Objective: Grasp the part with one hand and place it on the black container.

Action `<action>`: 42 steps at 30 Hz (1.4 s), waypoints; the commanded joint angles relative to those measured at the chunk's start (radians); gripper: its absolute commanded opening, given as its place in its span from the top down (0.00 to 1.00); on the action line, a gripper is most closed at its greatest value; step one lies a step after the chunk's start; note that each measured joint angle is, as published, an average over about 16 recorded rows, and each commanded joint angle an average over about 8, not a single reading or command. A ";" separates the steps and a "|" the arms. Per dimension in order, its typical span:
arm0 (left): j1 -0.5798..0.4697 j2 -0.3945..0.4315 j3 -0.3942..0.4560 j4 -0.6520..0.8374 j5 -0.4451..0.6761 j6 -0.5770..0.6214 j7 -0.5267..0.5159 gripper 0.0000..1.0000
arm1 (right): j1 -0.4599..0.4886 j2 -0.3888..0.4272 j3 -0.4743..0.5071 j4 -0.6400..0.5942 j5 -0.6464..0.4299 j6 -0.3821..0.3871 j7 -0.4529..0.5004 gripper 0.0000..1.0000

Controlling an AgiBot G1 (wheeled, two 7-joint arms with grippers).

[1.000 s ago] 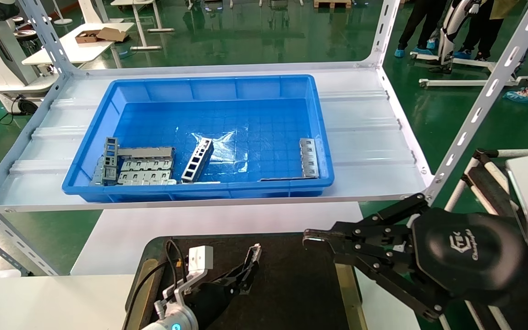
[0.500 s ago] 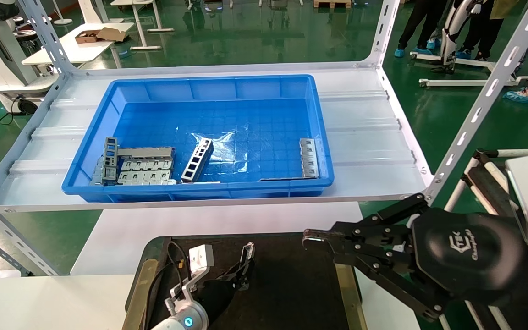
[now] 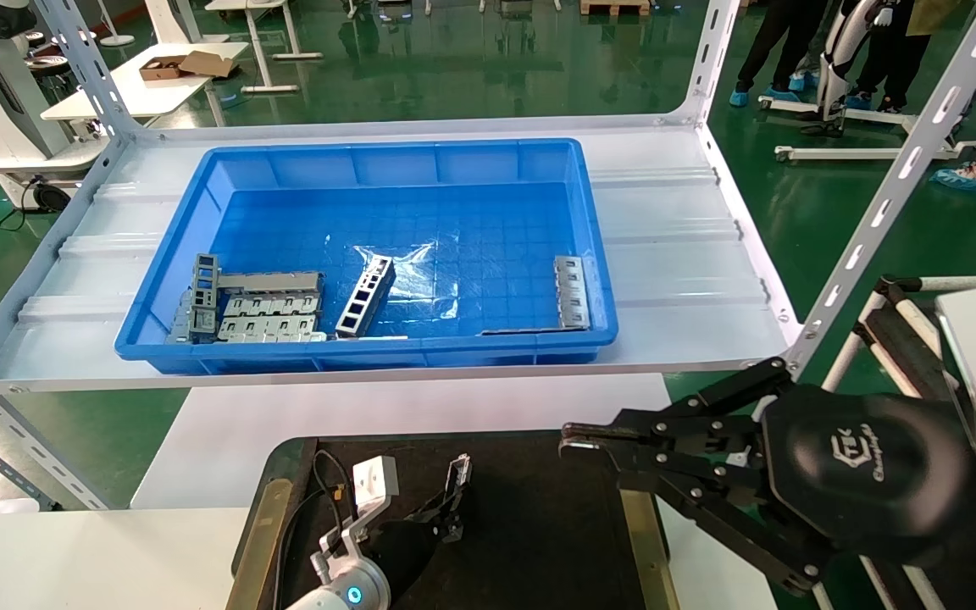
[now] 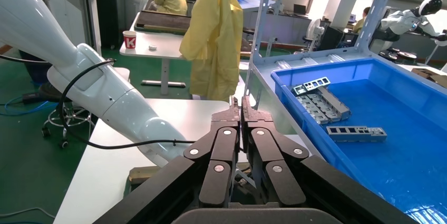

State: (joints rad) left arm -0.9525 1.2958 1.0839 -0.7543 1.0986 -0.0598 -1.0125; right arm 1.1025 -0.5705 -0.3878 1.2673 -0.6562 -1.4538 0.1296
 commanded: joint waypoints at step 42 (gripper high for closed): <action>-0.136 -0.507 0.039 -0.506 -0.152 0.562 0.183 0.00 | 0.000 0.000 0.000 0.000 0.000 0.000 0.000 0.13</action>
State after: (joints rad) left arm -1.0876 0.7971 1.1211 -1.2460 0.9382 0.5026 -0.8229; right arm 1.1026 -0.5703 -0.3881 1.2673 -0.6560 -1.4537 0.1295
